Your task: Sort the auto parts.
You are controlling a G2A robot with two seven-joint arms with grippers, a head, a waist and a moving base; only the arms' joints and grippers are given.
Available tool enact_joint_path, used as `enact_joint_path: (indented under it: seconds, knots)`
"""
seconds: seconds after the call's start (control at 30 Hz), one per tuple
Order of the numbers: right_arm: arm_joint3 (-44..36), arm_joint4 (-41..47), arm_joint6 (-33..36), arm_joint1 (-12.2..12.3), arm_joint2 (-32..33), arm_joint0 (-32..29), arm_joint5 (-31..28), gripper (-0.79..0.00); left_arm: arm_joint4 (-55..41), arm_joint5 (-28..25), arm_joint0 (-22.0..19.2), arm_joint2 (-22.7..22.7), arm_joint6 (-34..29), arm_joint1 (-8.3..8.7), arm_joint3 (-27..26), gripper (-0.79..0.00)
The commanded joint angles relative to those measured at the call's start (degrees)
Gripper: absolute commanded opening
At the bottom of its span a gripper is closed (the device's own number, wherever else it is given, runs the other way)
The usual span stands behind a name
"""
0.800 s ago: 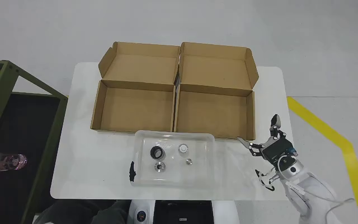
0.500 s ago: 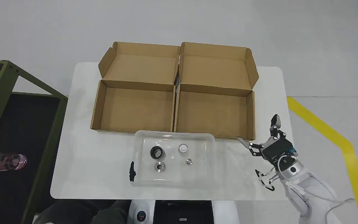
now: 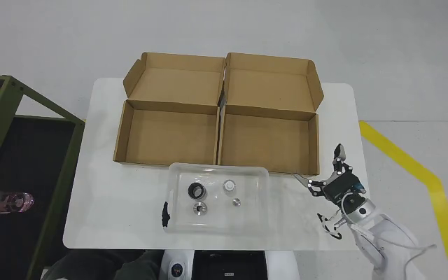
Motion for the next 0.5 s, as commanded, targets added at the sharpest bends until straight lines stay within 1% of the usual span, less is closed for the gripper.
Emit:
enact_joint_path:
  seconds: [0.0, 0.2, 0.47]
  knots:
    - [0.1, 0.5, 1.1, 0.1, -0.7, 1.0, -1.9, 0.000, 0.0, 0.0, 0.0, 0.0, 0.0, 0.00, 0.0, 0.000]
    - [-0.8, 1.6, 4.9, 0.5, -4.1, 4.2, -7.1, 0.000, 0.0, 0.0, 0.0, 0.0, 0.0, 0.00, 0.0, 0.000]
    - [-1.8, 2.1, 11.3, 0.8, -11.0, 9.2, -13.3, 0.000, 0.0, 0.0, 0.0, 0.0, 0.0, 0.00, 0.0, 0.000]
